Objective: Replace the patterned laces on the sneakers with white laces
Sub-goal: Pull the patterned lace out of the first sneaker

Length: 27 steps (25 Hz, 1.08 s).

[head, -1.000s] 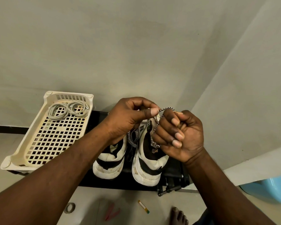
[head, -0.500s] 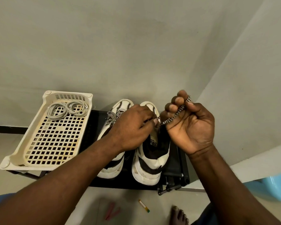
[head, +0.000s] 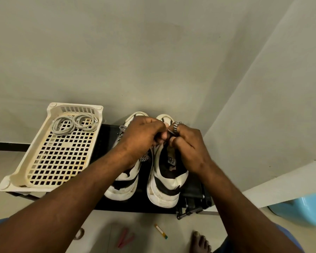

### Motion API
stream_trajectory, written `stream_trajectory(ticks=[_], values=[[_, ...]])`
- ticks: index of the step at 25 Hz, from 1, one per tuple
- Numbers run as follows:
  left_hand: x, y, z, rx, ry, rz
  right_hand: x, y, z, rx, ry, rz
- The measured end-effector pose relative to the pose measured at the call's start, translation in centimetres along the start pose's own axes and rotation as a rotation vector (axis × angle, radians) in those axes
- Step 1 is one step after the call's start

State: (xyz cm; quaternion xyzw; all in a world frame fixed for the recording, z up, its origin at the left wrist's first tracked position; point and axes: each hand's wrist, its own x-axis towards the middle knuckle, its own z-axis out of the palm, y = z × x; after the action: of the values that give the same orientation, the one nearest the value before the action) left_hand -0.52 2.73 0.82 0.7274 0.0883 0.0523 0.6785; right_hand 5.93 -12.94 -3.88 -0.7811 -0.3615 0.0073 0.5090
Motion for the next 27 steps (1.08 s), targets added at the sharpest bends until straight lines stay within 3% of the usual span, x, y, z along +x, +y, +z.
stream_trajectory(ticks=[3,5,7,11,14,18,20,22,25,27], values=[[0.2,0.1,-0.5,0.034,0.134,-0.003,0.0,0.1,0.7,-0.211,-0.073,0.049],[0.7,-0.1,-1.2,0.22,0.158,0.052,-0.1,-0.1,0.9,-0.289,-0.055,0.097],[1.0,-0.1,-2.3,0.422,0.124,0.093,0.1,-0.2,0.3,-0.225,-0.003,0.157],[1.2,0.3,-4.1,0.565,-0.048,0.177,0.3,-0.4,-0.2,-0.296,-0.016,0.179],[1.3,-0.4,-4.5,0.761,-0.016,0.372,0.3,-0.5,0.0,-0.321,-0.045,0.199],[1.3,-1.1,-4.4,0.749,0.006,0.487,0.1,-0.6,0.3,-0.299,-0.111,0.155],[1.4,-1.2,-4.0,0.78,0.007,0.46,0.0,-1.0,0.5,-0.059,-0.267,0.15],[1.5,-1.2,-3.7,0.691,-0.079,0.298,-0.1,-1.9,0.4,0.305,-0.443,0.204],[1.3,-1.1,-3.4,0.121,-0.241,-0.015,-0.2,-3.1,-0.3,0.865,-0.533,0.273],[1.1,-0.8,-3.1,-0.074,-0.276,-0.069,0.0,-3.7,-0.9,1.215,-0.543,0.271]])
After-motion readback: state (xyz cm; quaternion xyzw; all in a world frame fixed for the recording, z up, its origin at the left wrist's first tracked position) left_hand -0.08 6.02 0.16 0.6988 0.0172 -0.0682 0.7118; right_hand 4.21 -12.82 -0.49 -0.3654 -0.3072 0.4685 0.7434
